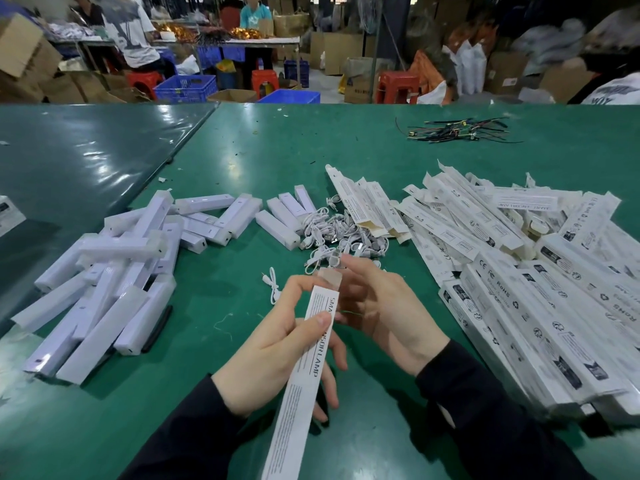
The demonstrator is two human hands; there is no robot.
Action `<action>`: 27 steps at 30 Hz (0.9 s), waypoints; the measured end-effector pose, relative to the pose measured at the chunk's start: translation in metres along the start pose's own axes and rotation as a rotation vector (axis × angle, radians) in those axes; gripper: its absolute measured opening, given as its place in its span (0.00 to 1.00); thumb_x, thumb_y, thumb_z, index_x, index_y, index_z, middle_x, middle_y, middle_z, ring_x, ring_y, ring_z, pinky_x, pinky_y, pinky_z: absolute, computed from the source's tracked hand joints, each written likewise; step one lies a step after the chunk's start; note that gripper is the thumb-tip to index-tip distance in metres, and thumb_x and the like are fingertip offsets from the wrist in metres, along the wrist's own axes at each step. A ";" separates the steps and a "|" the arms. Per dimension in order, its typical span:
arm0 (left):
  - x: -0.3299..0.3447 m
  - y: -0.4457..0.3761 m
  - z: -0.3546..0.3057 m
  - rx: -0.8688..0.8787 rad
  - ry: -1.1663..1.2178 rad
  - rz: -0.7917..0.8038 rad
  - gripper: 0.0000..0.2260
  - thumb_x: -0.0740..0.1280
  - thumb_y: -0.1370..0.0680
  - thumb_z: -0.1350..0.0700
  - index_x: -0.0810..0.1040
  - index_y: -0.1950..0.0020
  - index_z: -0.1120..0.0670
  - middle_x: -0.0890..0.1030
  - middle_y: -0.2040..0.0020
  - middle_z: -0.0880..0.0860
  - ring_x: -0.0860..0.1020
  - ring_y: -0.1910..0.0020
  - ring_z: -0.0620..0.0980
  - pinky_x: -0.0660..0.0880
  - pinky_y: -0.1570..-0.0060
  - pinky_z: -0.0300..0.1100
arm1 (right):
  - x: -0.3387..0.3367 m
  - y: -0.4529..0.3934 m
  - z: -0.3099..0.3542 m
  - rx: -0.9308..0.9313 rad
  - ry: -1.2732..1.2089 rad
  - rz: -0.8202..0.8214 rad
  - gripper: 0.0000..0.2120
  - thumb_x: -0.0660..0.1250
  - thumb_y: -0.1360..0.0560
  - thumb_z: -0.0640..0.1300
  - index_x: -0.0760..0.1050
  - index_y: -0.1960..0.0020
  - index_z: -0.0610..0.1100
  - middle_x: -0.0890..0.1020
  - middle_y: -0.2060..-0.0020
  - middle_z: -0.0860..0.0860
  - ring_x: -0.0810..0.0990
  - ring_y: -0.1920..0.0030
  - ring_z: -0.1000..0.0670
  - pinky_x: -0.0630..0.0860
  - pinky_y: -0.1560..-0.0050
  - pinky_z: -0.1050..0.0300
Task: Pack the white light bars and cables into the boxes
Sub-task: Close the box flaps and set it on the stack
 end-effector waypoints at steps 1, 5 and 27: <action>0.000 0.000 0.000 0.001 0.001 -0.005 0.05 0.60 0.21 0.48 0.67 0.46 0.42 0.80 0.61 0.59 0.80 0.72 0.59 0.79 0.74 0.52 | 0.002 0.001 0.000 -0.007 0.015 0.009 0.14 0.71 0.29 0.54 0.86 0.55 0.43 0.85 0.60 0.46 0.79 0.66 0.52 0.78 0.61 0.61; -0.002 -0.001 0.001 0.000 -0.009 -0.025 0.07 0.61 0.22 0.48 0.65 0.46 0.38 0.82 0.59 0.60 0.80 0.72 0.61 0.79 0.74 0.51 | 0.004 0.001 0.000 -0.044 0.053 0.010 0.15 0.74 0.34 0.50 0.86 0.51 0.43 0.85 0.62 0.48 0.79 0.63 0.53 0.78 0.58 0.62; -0.007 -0.001 0.006 -0.061 -0.040 -0.020 0.27 0.59 0.21 0.47 0.50 0.29 0.30 0.82 0.58 0.62 0.80 0.74 0.59 0.79 0.75 0.49 | 0.002 0.003 -0.005 -0.020 0.148 -0.036 0.08 0.68 0.23 0.47 0.86 0.50 0.46 0.85 0.62 0.52 0.79 0.64 0.57 0.73 0.64 0.64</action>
Point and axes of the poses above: each hand's wrist, its own y-axis away from the middle knuckle, its own x-axis out of the palm, z = x × y, the point moved 7 cm from there along -y, towards the middle knuckle
